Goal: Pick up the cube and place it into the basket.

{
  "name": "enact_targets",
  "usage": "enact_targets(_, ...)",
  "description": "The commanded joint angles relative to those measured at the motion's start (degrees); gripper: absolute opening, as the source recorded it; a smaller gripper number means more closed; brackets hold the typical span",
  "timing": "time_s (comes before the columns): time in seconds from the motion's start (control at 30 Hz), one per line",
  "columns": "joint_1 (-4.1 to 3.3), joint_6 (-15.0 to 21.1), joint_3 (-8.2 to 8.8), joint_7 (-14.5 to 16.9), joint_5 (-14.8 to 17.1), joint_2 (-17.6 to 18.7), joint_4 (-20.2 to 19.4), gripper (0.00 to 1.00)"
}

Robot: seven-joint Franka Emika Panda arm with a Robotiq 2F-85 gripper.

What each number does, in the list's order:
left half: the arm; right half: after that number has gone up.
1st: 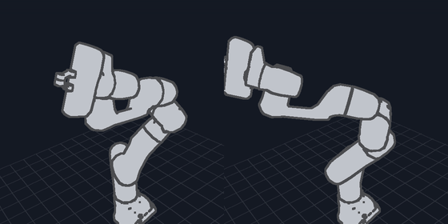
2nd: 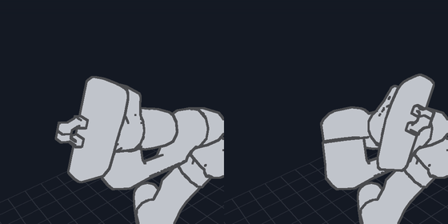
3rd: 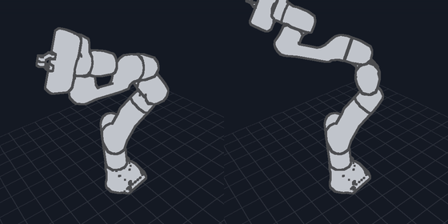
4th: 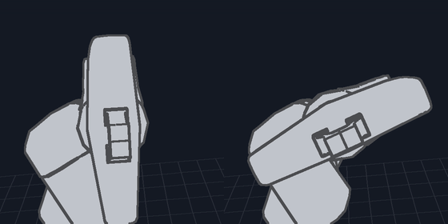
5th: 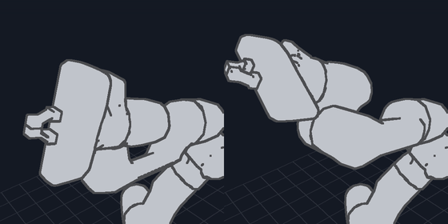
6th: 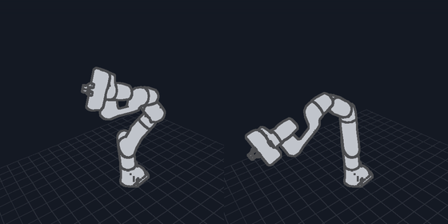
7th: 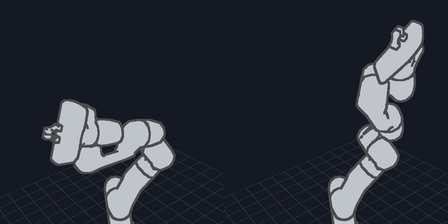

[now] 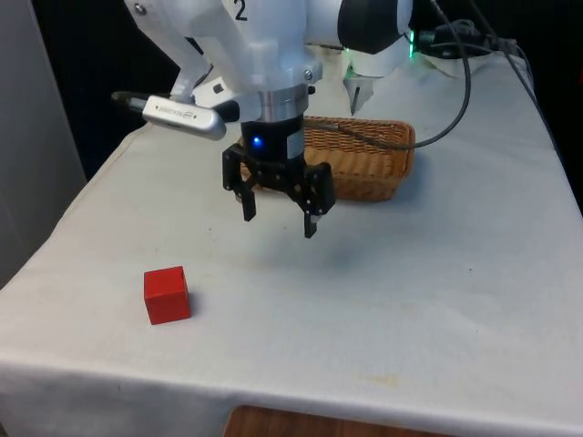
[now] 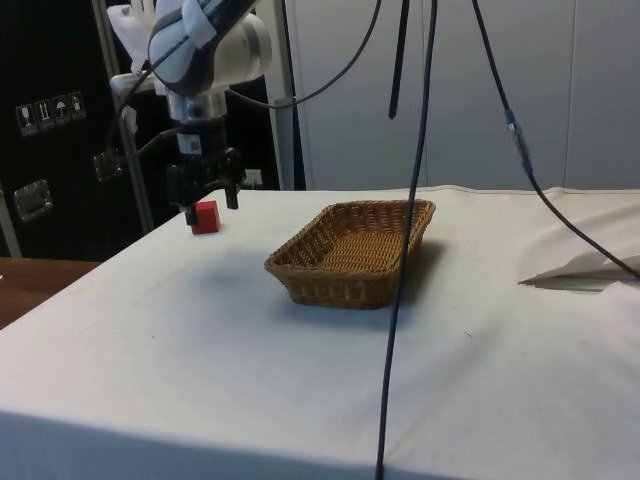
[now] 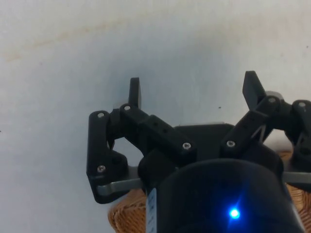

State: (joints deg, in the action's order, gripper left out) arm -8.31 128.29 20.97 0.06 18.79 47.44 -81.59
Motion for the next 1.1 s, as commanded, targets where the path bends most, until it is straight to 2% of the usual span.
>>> enact_targets(0.0,0.4,-0.63,-0.11,-0.17,0.34,0.52,0.92,1.0)
enact_targets(0.17,0.52,-0.57,0.23,-1.09,0.46,1.38,2.12,1.0)
enact_targets(0.57,-0.11,2.01,1.32,-4.76,0.0,1.89,2.12,1.0)
enact_targets(0.6,0.17,1.15,1.03,-4.07,0.06,1.55,2.01,1.0)
enact_targets(0.63,-0.11,2.41,1.32,-4.98,0.0,1.95,2.06,1.0)
enact_targets(0.83,0.0,4.81,1.09,-6.65,0.23,3.95,3.15,1.0)
enact_targets(0.87,-0.06,4.7,1.09,-6.13,0.06,3.32,2.41,1.0)
enact_targets(1.07,0.29,6.02,1.26,-8.37,0.29,6.99,6.13,1.0)
